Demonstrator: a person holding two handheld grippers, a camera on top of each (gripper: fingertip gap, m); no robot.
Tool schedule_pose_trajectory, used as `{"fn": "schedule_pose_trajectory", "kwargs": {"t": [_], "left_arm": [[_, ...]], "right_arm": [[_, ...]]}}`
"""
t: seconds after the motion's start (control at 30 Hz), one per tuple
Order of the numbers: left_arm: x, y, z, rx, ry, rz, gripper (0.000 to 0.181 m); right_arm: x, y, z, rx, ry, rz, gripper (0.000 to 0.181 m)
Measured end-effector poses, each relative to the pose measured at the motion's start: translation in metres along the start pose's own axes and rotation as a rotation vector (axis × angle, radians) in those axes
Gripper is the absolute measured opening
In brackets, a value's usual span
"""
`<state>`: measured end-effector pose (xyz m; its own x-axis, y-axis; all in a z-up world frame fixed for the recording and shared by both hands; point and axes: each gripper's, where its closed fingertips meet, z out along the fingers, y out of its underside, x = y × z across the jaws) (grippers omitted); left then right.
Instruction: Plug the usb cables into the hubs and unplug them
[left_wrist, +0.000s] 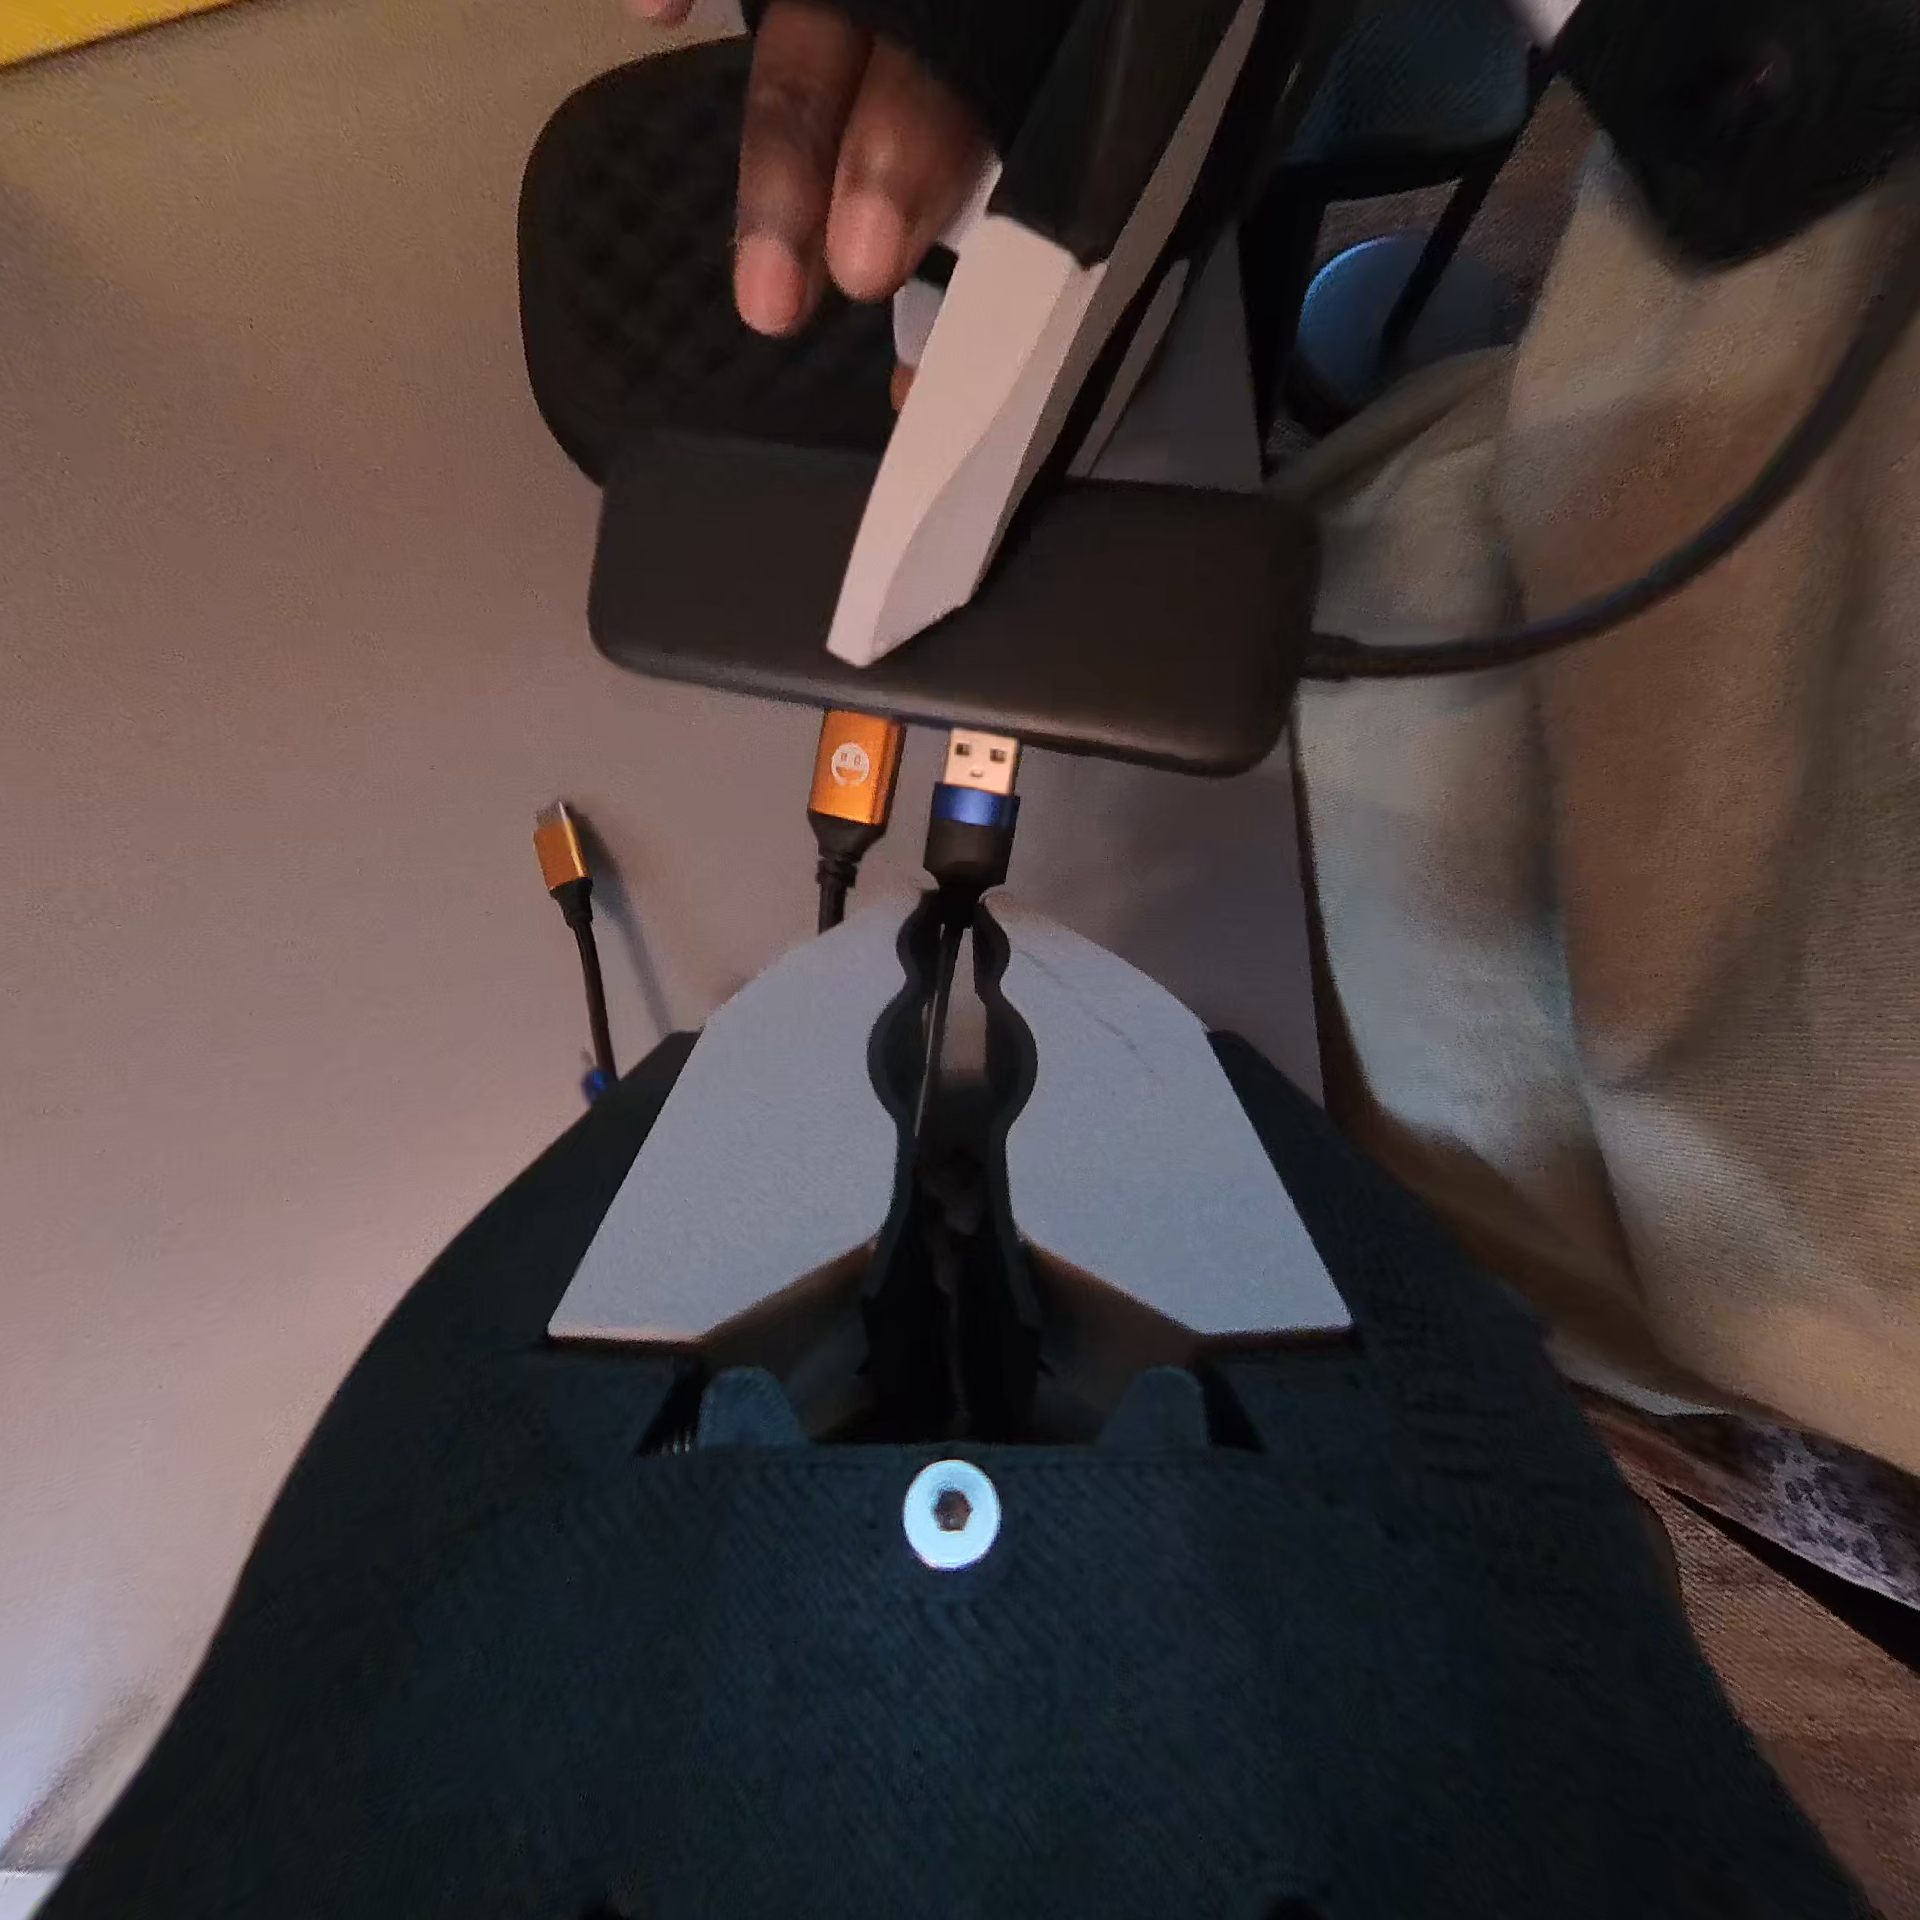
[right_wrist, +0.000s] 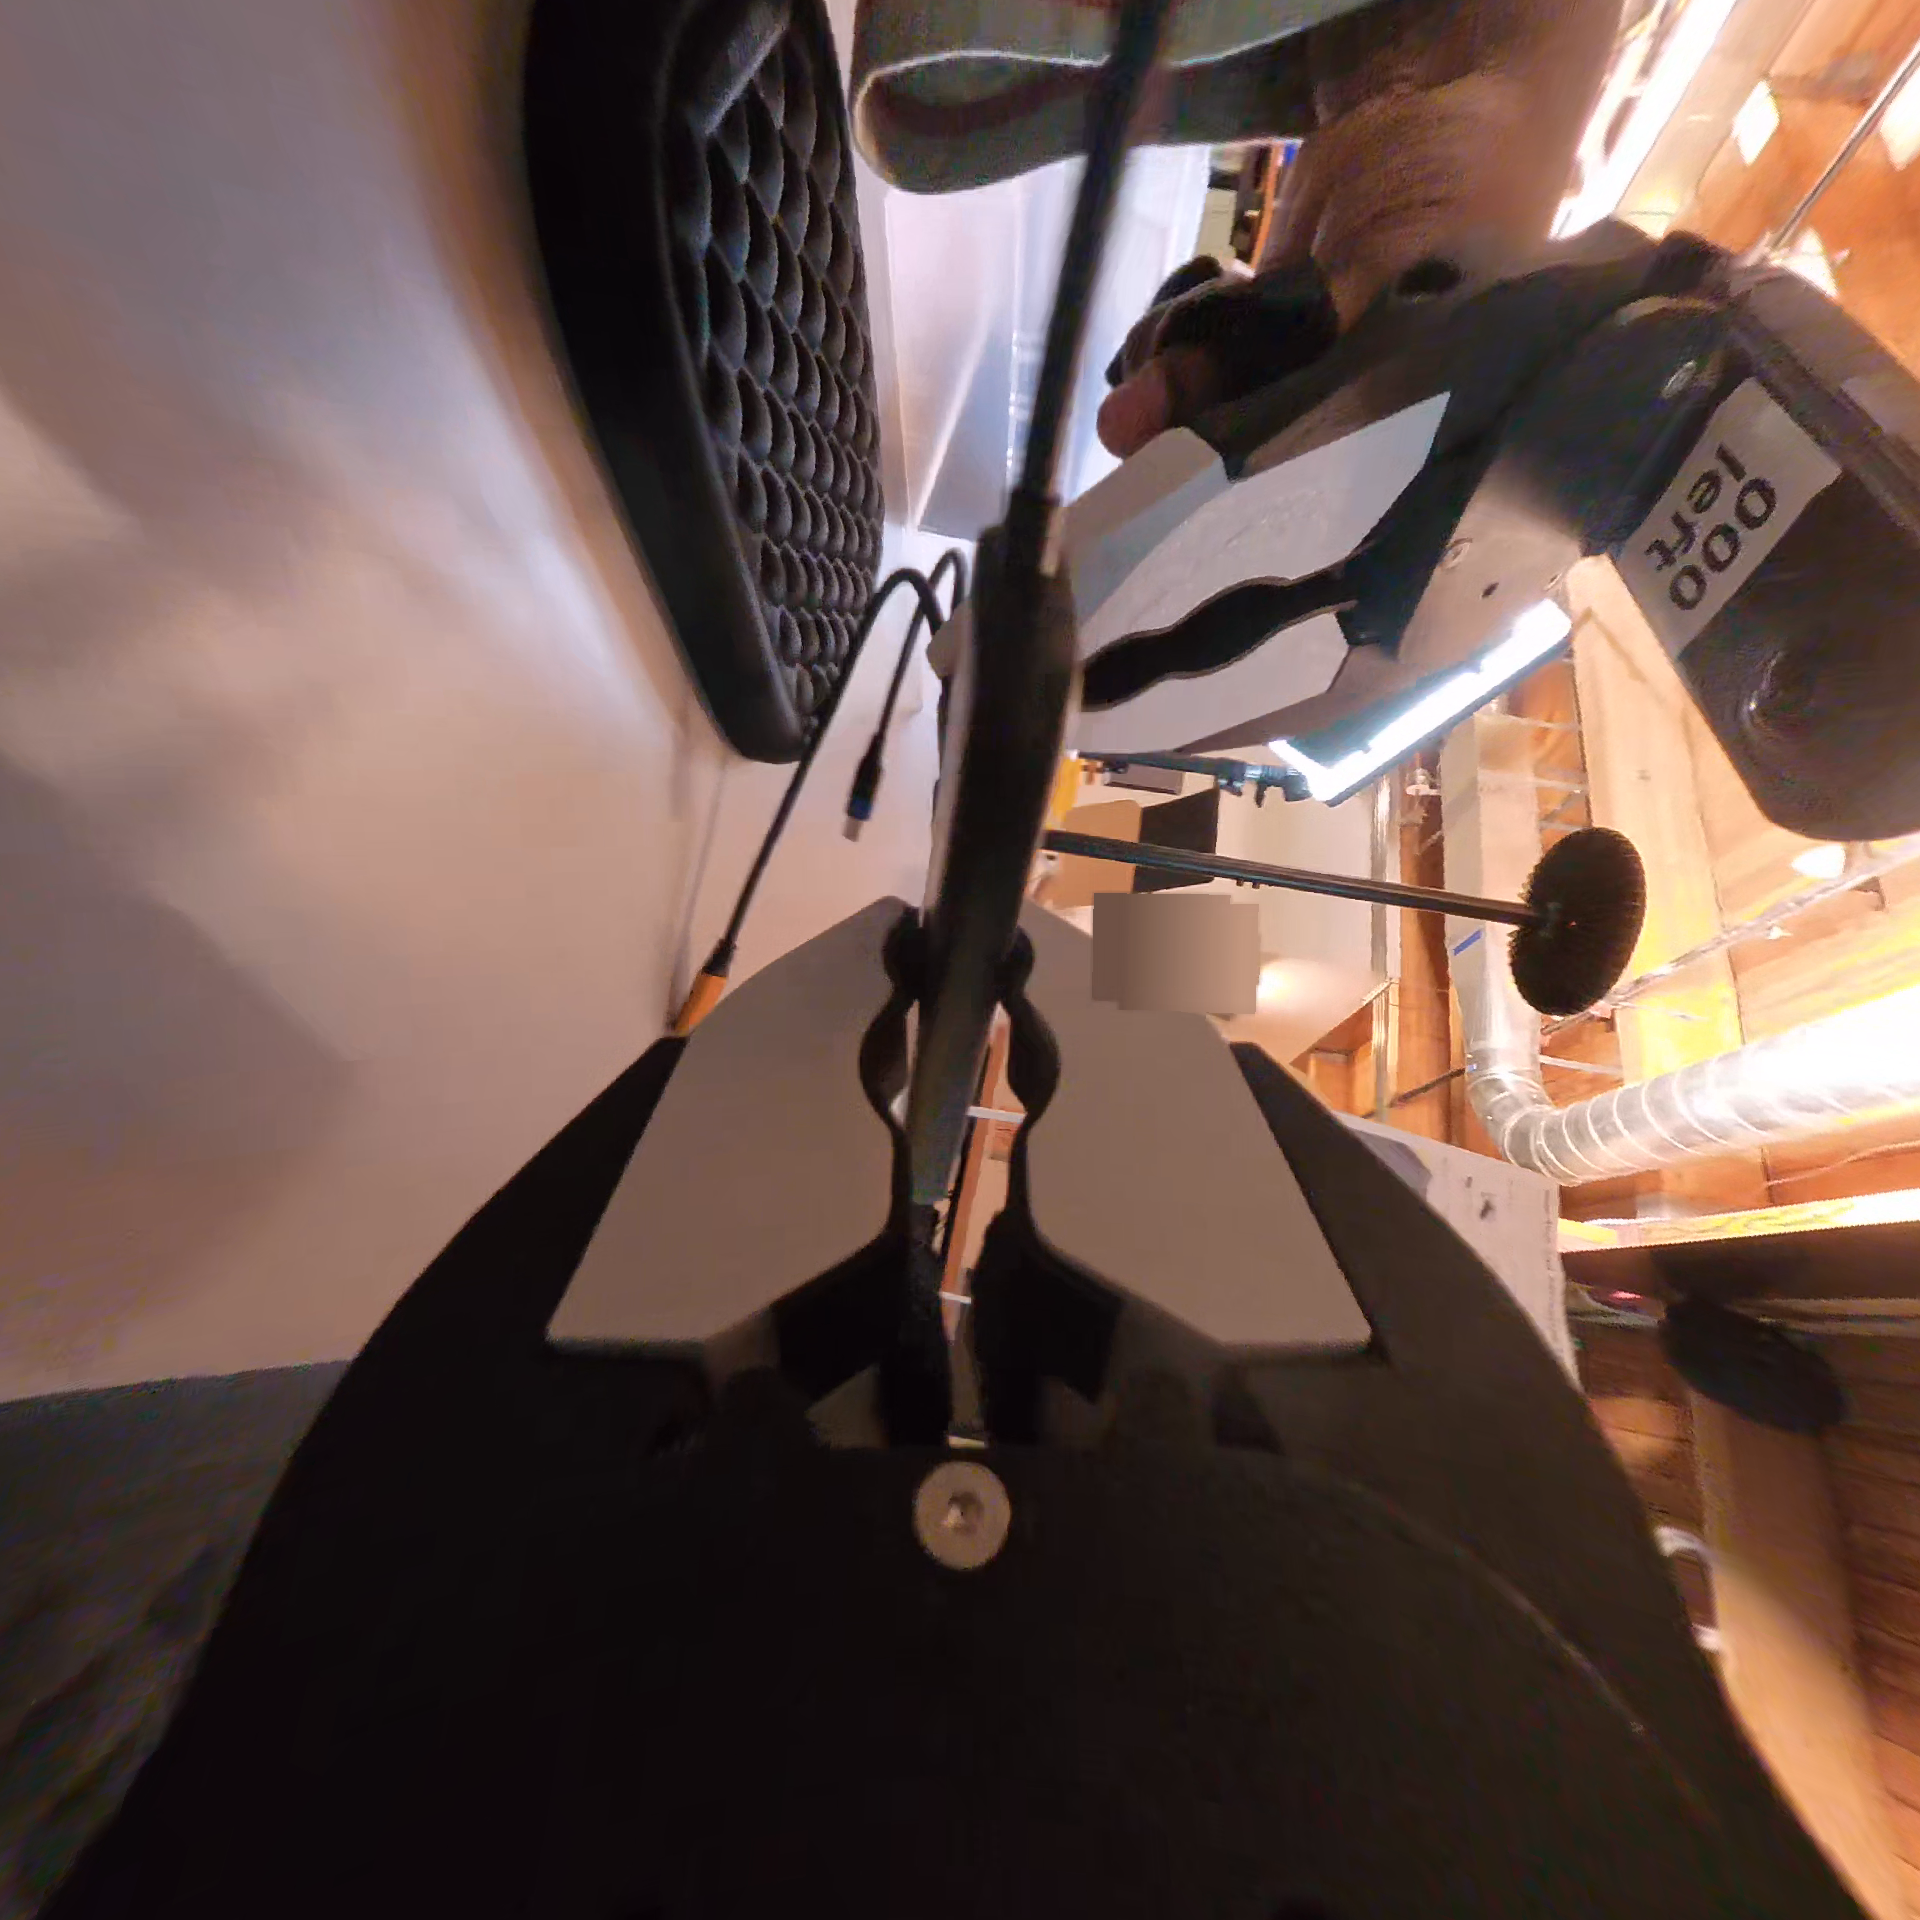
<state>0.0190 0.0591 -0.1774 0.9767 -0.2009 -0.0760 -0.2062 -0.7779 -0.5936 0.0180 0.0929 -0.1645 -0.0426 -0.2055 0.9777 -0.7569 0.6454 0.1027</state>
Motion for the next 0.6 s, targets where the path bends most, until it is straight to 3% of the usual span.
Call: {"fn": "schedule_pose_trajectory", "kwargs": {"t": [0.23,0.4,0.5,0.6], "left_arm": [[0.003,0.004,0.007,-0.032,-0.023,0.074,0.006],[0.02,-0.007,0.013,0.055,0.123,-0.054,0.006],[0.019,-0.002,0.022,0.034,0.112,-0.09,0.006],[0.003,-0.008,0.019,0.102,0.049,-0.178,0.007]], "right_arm": [[-0.015,-0.003,0.001,0.012,-0.167,0.179,0.012],[-0.025,-0.003,0.006,-0.087,-0.246,0.27,0.011],[-0.033,0.002,0.009,-0.139,-0.277,0.248,0.011],[-0.027,0.017,0.011,-0.18,-0.237,0.301,0.012]]}}
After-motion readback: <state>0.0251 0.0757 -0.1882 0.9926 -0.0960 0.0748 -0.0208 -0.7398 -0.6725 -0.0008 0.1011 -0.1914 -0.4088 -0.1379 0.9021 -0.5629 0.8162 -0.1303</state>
